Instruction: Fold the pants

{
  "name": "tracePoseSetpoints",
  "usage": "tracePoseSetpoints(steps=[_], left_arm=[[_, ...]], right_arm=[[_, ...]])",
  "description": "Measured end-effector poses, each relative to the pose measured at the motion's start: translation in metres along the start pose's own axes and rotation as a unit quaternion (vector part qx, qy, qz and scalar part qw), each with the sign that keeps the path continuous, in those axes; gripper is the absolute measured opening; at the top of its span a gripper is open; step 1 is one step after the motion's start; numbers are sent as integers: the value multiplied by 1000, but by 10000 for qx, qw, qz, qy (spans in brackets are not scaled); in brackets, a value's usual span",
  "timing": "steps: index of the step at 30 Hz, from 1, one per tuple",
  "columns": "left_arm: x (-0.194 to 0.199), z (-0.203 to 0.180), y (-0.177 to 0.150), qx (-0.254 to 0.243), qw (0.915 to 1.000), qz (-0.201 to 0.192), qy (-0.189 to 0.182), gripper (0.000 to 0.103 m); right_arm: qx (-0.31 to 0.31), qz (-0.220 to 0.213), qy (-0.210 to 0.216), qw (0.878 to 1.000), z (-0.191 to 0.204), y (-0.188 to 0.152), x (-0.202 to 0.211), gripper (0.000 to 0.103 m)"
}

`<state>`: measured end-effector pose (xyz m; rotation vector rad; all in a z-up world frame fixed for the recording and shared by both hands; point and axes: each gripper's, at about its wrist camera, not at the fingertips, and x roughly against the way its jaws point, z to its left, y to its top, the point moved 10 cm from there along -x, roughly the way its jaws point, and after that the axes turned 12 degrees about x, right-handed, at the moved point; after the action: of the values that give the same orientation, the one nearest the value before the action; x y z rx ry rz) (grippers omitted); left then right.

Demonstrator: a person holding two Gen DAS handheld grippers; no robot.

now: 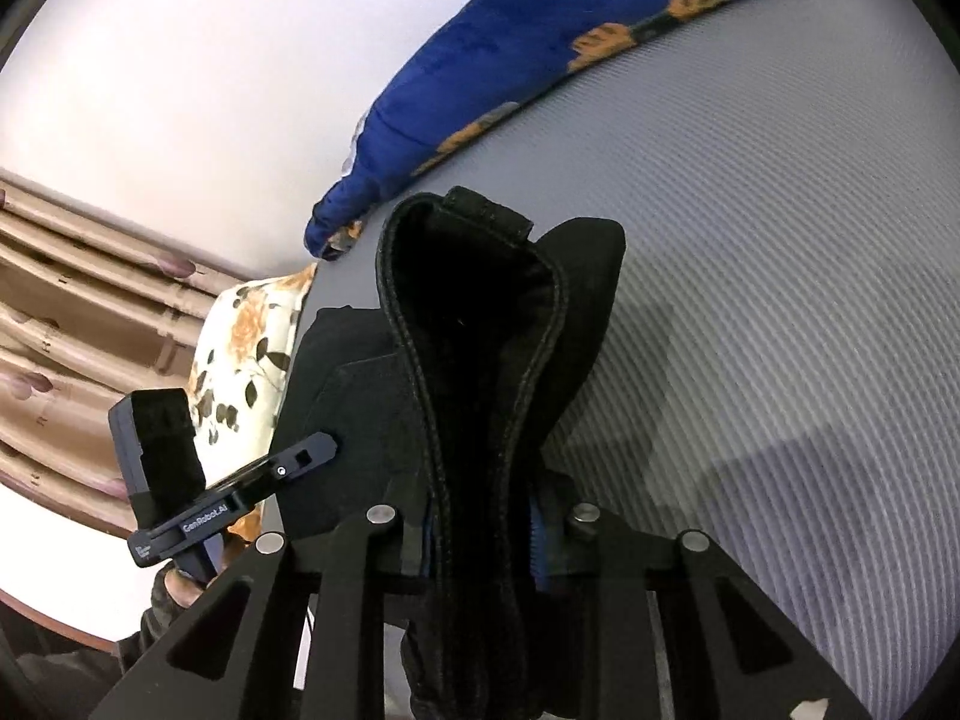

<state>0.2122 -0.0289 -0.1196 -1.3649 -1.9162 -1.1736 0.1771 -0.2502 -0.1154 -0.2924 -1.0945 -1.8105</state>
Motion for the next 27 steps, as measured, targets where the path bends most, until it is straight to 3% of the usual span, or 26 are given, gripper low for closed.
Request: tracePoseSetpoints(steps=[13,19,22,25,27], left_arm=[[-20,33,104,211,9988,-433,43,20],[-46,52,125,221,9988,-384,193,20],[-60,66,123,275,9985,-317,349,22],[-69,78,117,291,9980,-341,452,33],[-77,87,111,266,9963,-368,734,49]], right_arm=[[187,-12,-62,9998,-3,97,-63,22],[98,48,-357,9993,-24,108,-85,22],[212,123,-755,9968,-36,105,-96,23],[309,161,-1038,9940,-42,101,-103,31],[402,192,-1274,9908,-47,97,-106,39]])
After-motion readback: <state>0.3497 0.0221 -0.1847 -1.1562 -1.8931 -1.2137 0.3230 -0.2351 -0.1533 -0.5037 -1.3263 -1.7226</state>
